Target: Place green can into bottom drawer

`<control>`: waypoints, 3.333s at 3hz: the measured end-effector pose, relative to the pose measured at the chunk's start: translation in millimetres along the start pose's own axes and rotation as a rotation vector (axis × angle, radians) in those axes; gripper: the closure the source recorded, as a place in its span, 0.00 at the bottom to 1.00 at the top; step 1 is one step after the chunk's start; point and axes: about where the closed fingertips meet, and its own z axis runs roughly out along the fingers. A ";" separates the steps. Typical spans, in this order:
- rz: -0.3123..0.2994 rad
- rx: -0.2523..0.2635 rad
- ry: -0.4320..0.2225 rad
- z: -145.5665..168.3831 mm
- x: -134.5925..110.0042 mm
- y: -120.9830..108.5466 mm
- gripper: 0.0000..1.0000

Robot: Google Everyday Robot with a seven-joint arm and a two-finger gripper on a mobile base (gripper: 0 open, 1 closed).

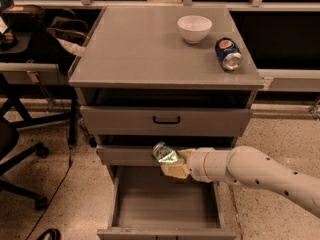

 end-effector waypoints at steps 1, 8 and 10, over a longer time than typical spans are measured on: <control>-0.023 -0.009 0.006 10.9 9.2 3.8 1.00; 0.104 0.036 0.217 116.2 175.3 -34.4 1.00; 0.077 -0.088 0.188 137.2 219.8 -43.6 1.00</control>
Offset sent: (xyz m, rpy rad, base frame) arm 0.0012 -0.0164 -0.1131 -0.0812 0.0486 -0.0993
